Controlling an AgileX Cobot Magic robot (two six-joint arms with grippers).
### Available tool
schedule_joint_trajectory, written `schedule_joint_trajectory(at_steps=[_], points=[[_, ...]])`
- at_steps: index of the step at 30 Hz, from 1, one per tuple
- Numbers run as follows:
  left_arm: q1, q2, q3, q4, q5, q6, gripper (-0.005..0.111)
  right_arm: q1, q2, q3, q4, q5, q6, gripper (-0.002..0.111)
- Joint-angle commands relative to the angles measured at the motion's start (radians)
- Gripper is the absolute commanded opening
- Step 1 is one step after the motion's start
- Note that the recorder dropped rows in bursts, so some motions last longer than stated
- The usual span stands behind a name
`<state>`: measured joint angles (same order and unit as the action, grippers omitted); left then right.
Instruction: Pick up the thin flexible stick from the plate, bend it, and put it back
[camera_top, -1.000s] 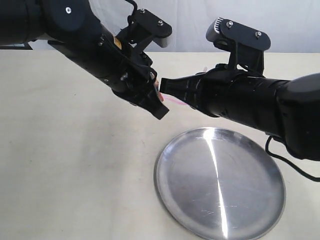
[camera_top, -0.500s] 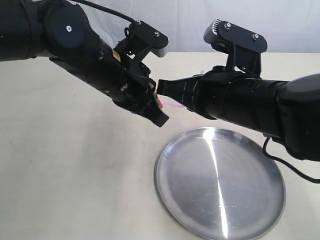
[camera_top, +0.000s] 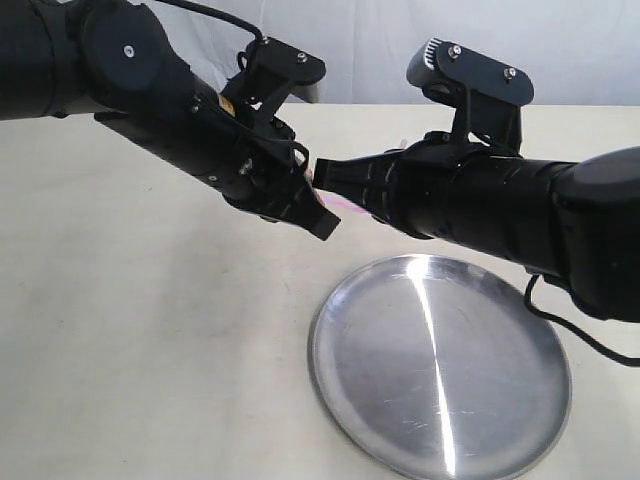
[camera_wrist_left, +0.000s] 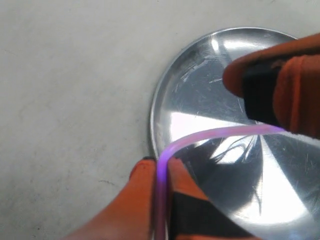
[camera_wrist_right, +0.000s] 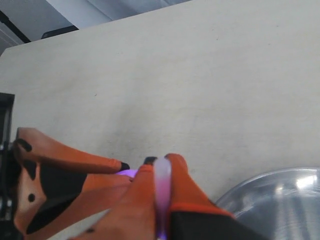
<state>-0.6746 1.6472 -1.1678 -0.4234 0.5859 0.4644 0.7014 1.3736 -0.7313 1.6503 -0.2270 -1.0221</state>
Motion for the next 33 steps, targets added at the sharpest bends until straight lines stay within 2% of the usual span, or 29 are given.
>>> schedule_joint_trajectory(at_steps=[1,10,22,28,33], points=[[0.020,0.005,-0.001,-0.015,-0.055,-0.019,0.000,0.010,-0.002,-0.002,0.005,0.063,0.002,-0.001],[0.020,0.005,-0.001,-0.015,-0.048,-0.019,0.000,0.010,-0.002,-0.002,0.006,0.063,0.002,-0.001],[0.028,0.018,-0.001,-0.004,-0.011,-0.112,0.000,0.010,-0.002,-0.002,0.007,0.060,0.002,-0.001],[0.028,0.041,-0.001,0.005,-0.014,-0.101,0.000,0.010,-0.002,-0.002,0.094,0.034,0.002,-0.001],[0.028,0.041,-0.001,0.021,-0.024,-0.103,0.000,0.010,-0.002,-0.002,0.094,-0.001,0.079,-0.001]])
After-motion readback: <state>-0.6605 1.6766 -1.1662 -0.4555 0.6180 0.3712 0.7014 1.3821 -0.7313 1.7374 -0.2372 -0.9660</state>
